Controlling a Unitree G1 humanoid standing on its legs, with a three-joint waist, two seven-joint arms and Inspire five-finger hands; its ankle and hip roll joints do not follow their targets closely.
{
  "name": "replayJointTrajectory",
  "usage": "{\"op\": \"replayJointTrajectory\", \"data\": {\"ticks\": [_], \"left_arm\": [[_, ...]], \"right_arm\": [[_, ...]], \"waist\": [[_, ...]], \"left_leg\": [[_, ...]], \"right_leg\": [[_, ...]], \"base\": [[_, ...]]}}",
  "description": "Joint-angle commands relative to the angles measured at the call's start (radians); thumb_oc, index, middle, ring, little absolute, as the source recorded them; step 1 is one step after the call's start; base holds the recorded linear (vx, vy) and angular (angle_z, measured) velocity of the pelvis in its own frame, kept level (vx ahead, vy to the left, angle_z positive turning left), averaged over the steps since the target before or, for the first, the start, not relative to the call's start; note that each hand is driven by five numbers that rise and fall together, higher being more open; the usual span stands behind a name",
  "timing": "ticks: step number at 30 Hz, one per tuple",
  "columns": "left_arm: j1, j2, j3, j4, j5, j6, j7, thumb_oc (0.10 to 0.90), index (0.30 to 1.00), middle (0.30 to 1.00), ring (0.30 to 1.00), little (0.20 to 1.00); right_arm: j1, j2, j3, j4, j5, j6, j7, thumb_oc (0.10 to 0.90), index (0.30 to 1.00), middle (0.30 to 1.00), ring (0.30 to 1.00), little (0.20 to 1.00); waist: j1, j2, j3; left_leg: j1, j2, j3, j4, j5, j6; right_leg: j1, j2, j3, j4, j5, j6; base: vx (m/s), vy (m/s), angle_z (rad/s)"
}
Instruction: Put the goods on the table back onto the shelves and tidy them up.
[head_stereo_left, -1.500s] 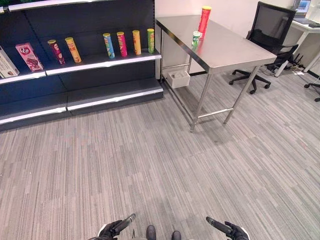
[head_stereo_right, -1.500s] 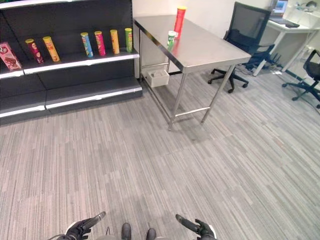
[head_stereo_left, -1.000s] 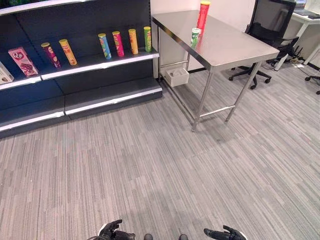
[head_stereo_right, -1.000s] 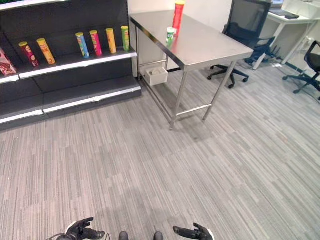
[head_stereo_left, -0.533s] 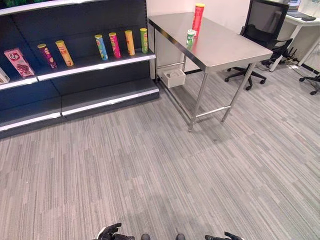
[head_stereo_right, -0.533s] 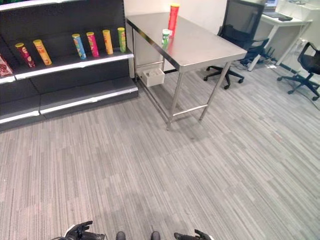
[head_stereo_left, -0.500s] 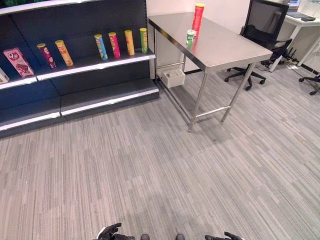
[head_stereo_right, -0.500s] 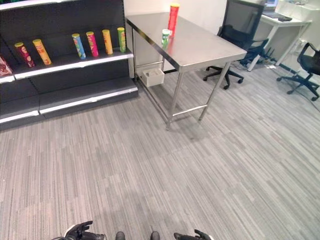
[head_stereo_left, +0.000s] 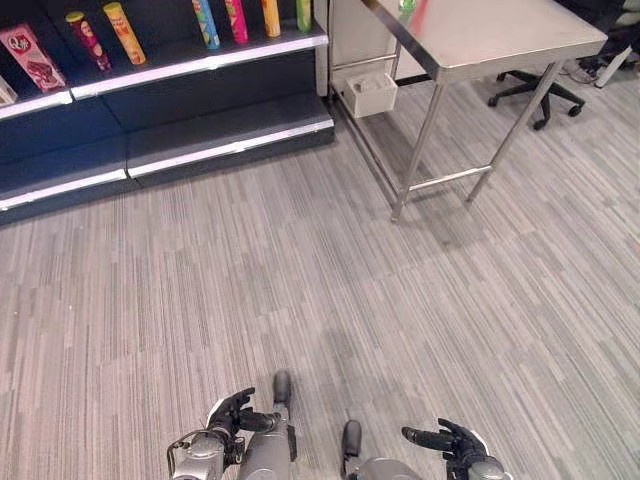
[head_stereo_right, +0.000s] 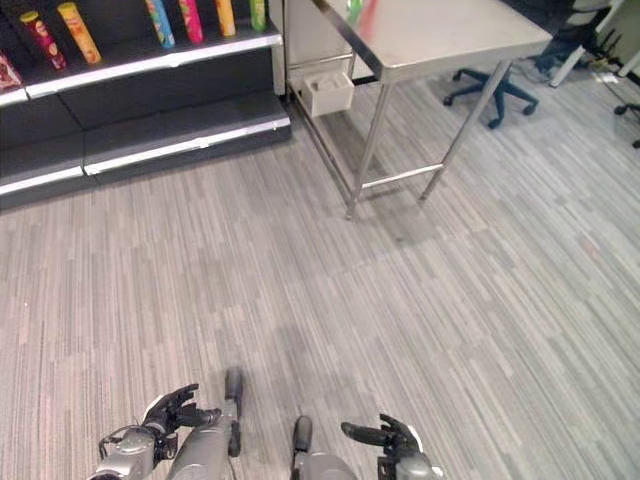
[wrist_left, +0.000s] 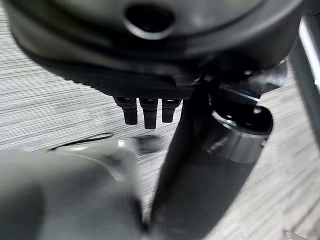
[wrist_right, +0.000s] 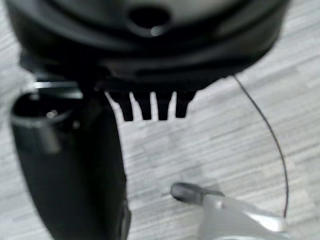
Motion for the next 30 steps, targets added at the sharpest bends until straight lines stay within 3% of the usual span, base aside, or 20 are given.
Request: {"op": "replayJointTrajectory", "data": {"ticks": [1,3,5,6,8,9,10,11,13,14,16,17,18,19,20,24,27,30], "left_arm": [[0.102,0.043,-0.015,-0.017,0.053,-0.006,0.026,0.8,0.9,0.9,0.9,0.9],[0.109,0.043,-0.007,-0.005,0.059,-0.006,0.026,0.8,0.9,0.9,0.9,0.9],[0.119,0.048,0.006,0.023,0.075,-0.005,0.022,0.8,0.9,0.9,0.9,0.9],[0.119,0.049,0.006,0.023,0.075,-0.005,0.022,0.8,0.9,0.9,0.9,0.9],[0.118,0.057,0.009,0.028,0.081,0.0,0.017,0.8,0.9,0.9,0.9,0.9],[0.116,0.061,0.007,0.019,0.077,0.0,0.016,0.8,0.9,0.9,0.9,0.9],[0.104,0.077,-0.007,-0.013,0.085,0.002,0.018,0.8,0.9,0.9,0.9,0.9],[0.1,0.084,-0.009,-0.026,0.084,0.003,0.019,0.8,0.9,0.9,0.9,0.9],[0.097,0.09,-0.01,-0.049,0.086,0.004,0.024,0.8,0.9,0.9,0.9,0.9],[0.081,0.09,-0.01,-0.058,0.076,-0.002,0.028,0.8,0.9,0.9,0.9,0.9],[0.081,0.09,-0.01,-0.057,0.076,-0.002,0.028,0.8,0.9,0.9,0.9,0.9],[0.069,0.091,-0.018,-0.063,0.078,-0.007,0.03,0.8,0.9,0.9,0.9,0.9],[0.061,0.093,-0.022,-0.06,0.085,-0.01,0.034,0.8,0.9,0.9,0.9,0.9],[0.047,0.092,-0.022,-0.058,0.097,-0.011,0.036,0.8,0.9,0.9,0.9,0.9],[0.043,0.09,-0.019,-0.054,0.101,-0.014,0.039,0.8,0.9,0.9,0.9,0.9],[0.047,0.08,-0.015,-0.054,0.117,-0.02,0.034,0.8,0.9,0.9,0.9,0.9],[0.062,0.076,-0.011,-0.062,0.123,-0.02,0.03,0.8,0.9,0.9,0.9,0.9],[0.083,0.059,-0.016,-0.07,0.108,-0.021,0.025,0.8,0.9,0.9,0.9,0.9]], "right_arm": [[0.037,-0.055,-0.001,-0.075,-0.005,-0.037,-0.009,0.8,0.9,0.9,0.9,0.9],[0.036,-0.051,0.002,-0.072,-0.014,-0.038,-0.006,0.8,0.9,0.9,0.9,0.9],[0.038,-0.038,0.004,-0.061,-0.035,-0.03,0.01,0.8,0.9,0.9,0.9,0.9],[0.039,-0.037,0.004,-0.061,-0.036,-0.03,0.01,0.8,0.9,0.9,0.9,0.9],[0.036,-0.036,0.005,-0.061,-0.048,-0.025,0.021,0.8,0.9,0.9,0.9,0.9],[0.035,-0.036,0.001,-0.066,-0.042,-0.027,0.025,0.8,0.9,0.9,0.9,0.9],[0.031,-0.043,-0.026,-0.096,-0.021,-0.03,0.011,0.8,0.9,0.9,0.9,0.9],[0.034,-0.041,-0.031,-0.109,-0.017,-0.031,0.009,0.8,0.9,0.9,0.9,0.9],[0.043,-0.033,-0.036,-0.122,-0.013,-0.034,0.004,0.8,0.9,0.9,0.9,0.9],[0.044,-0.033,-0.033,-0.134,-0.008,-0.036,0.007,0.8,0.9,0.9,0.9,0.9],[0.044,-0.033,-0.033,-0.134,-0.008,-0.036,0.007,0.8,0.9,0.9,0.9,0.9],[0.039,-0.034,-0.032,-0.145,-0.003,-0.036,0.004,0.8,0.9,0.9,0.9,0.9],[0.035,-0.035,-0.037,-0.15,0.004,-0.037,-0.001,0.8,0.9,0.9,0.9,0.9],[0.037,-0.036,-0.043,-0.162,0.01,-0.036,-0.005,0.8,0.9,0.9,0.9,0.9],[0.039,-0.034,-0.047,-0.16,0.013,-0.038,-0.007,0.8,0.9,0.9,0.9,0.9],[0.055,-0.041,-0.046,-0.158,-0.003,-0.034,0.0,0.8,0.9,0.9,0.9,0.9],[0.068,-0.046,-0.045,-0.156,-0.011,-0.034,0.004,0.8,0.9,0.9,0.9,0.9],[0.074,-0.069,-0.029,-0.159,-0.023,-0.037,0.012,0.8,0.9,0.9,0.9,0.9]], "waist": [[0.033,-0.021,-0.11],[0.04,-0.03,-0.127],[0.058,-0.057,-0.16],[0.059,-0.059,-0.16],[0.065,-0.078,-0.163],[0.061,-0.075,-0.156],[0.025,-0.057,-0.114],[0.016,-0.037,-0.106],[-0.005,-0.01,-0.088],[-0.024,-0.002,-0.078],[-0.026,0.002,-0.078],[-0.043,-0.001,-0.067],[-0.053,-0.01,-0.059],[-0.075,-0.024,-0.052],[-0.086,-0.036,-0.052],[-0.098,-0.048,-0.057],[-0.1,-0.05,-0.077],[-0.103,-0.035,-0.111]], "left_leg": [[0.0,-0.061,0.053,0.04,0.114,0.126],[0.013,-0.071,0.049,0.043,0.123,0.13],[0.05,-0.101,0.044,0.068,0.089,0.162],[0.051,-0.102,0.046,0.068,0.088,0.162],[0.077,-0.138,0.06,0.099,0.033,0.198],[0.093,-0.147,0.061,0.109,0.013,0.214],[0.166,-0.18,0.06,0.121,-0.047,0.265],[0.195,-0.172,0.064,0.11,-0.06,0.274],[0.264,-0.165,0.06,0.076,-0.082,0.279],[0.309,-0.168,0.055,0.063,-0.107,0.266],[0.307,-0.164,0.053,0.064,-0.107,0.265],[0.347,-0.165,0.051,0.05,-0.128,0.252],[0.376,-0.174,0.048,0.045,-0.149,0.244],[0.423,-0.187,0.032,0.036,-0.178,0.231],[0.437,-0.196,0.024,0.035,-0.187,0.227],[0.512,-0.195,-0.009,0.019,-0.235,0.211],[0.545,-0.186,-0.019,0.017,-0.263,0.205],[0.557,-0.136,-0.039,0.071,-0.286,0.181]], "right_leg": [[0.176,-0.074,0.041,0.003,-0.182,0.178],[0.187,-0.093,0.051,0.005,-0.191,0.185],[0.176,-0.148,0.074,0.086,-0.179,0.222],[0.175,-0.15,0.075,0.088,-0.181,0.223],[0.133,-0.196,0.079,0.23,-0.119,0.265],[0.082,-0.209,0.083,0.337,-0.07,0.275],[-0.048,-0.242,0.081,0.628,0.141,0.273],[-0.098,-0.25,0.06,0.699,0.163,0.269],[-0.189,-0.277,0.005,0.78,0.106,0.252],[-0.222,-0.3,-0.091,0.648,0.035,0.238],[-0.218,-0.295,-0.095,0.64,0.039,0.236],[-0.244,-0.288,-0.155,0.474,0.019,0.239],[-0.266,-0.275,-0.164,0.373,0.026,0.249],[-0.271,-0.242,-0.151,0.172,0.077,0.278],[-0.298,-0.233,-0.133,0.109,0.114,0.292],[-0.311,-0.217,-0.119,0.003,0.173,0.314],[-0.288,-0.215,-0.132,0.003,0.192,0.301],[-0.238,-0.184,-0.136,0.009,0.173,0.274]], "base": [[0.3,0.158,-0.66],[0.4,0.221,-0.69],[0.52,0.28,-0.73],[0.41,0.245,-0.74],[0.27,0.214,-0.54],[0.31,0.428,-0.13],[0.27,0.446,0.09],[0.3,0.454,0.07],[0.3,0.199,0.14],[0.32,0.091,0.22],[0.21,-0.004,0.15],[0.32,-0.071,0.28],[0.55,-0.149,0.38],[0.47,-0.143,0.32],[0.35,-0.112,0.13],[0.34,-0.11,0.51],[0.33,-0.161,0.36],[0.31,-0.211,0.24]]}}
